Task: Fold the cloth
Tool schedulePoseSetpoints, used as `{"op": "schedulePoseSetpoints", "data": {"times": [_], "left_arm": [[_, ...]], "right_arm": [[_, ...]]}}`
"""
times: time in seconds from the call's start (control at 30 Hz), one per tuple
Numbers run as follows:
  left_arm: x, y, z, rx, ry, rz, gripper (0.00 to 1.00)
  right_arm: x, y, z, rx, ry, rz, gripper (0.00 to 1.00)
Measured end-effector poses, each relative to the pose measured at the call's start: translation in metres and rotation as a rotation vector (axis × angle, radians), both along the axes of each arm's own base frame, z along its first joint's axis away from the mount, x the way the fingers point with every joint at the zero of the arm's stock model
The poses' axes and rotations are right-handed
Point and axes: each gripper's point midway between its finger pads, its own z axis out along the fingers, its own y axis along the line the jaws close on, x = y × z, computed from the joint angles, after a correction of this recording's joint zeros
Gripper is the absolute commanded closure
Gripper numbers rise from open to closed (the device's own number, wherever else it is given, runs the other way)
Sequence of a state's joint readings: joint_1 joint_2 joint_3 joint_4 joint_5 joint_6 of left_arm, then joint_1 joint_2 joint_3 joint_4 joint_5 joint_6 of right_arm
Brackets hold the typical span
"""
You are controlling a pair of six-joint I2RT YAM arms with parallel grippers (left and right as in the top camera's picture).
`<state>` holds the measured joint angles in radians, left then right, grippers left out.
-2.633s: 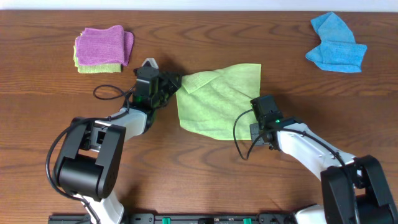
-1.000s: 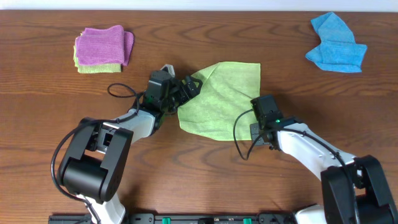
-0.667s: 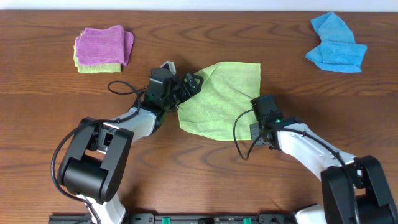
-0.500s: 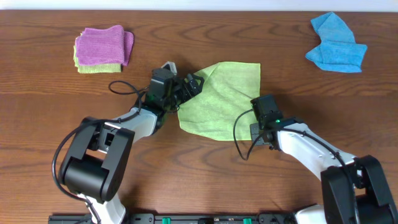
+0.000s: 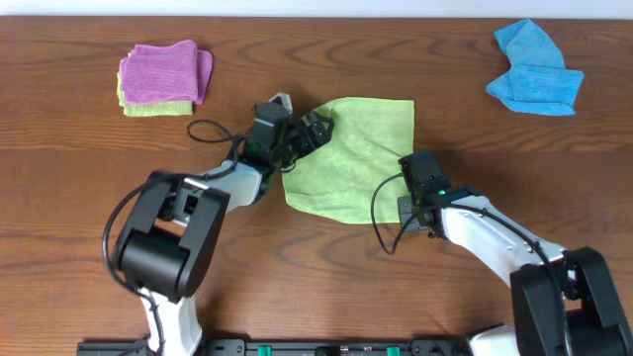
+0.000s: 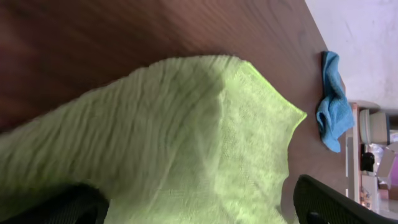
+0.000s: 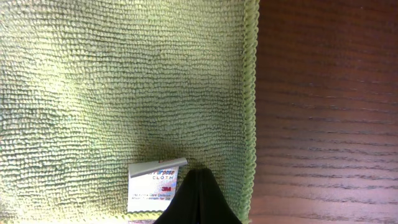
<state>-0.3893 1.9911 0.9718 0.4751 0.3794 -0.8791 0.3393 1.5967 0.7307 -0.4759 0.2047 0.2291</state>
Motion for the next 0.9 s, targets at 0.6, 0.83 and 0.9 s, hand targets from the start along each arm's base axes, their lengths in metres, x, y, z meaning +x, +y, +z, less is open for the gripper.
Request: {"op": "schedulePoseSetpoints", "data": {"times": [0.6, 0.83, 0.9], "left_arm": [[0.042, 0.030, 0.012, 0.015, -0.031, 0.107, 0.05], [0.034, 0.028, 0.008, -0.007, 0.004, 0.048, 0.05], [0.030, 0.022, 0.010, -0.027, 0.009, 0.015, 0.05]], "right_arm": [[0.000, 0.001, 0.000, 0.006, 0.000, 0.004, 0.98], [0.000, 0.002, 0.000, 0.010, -0.001, 0.005, 0.98], [0.001, 0.002, 0.000, 0.011, -0.001, 0.005, 0.98]]}}
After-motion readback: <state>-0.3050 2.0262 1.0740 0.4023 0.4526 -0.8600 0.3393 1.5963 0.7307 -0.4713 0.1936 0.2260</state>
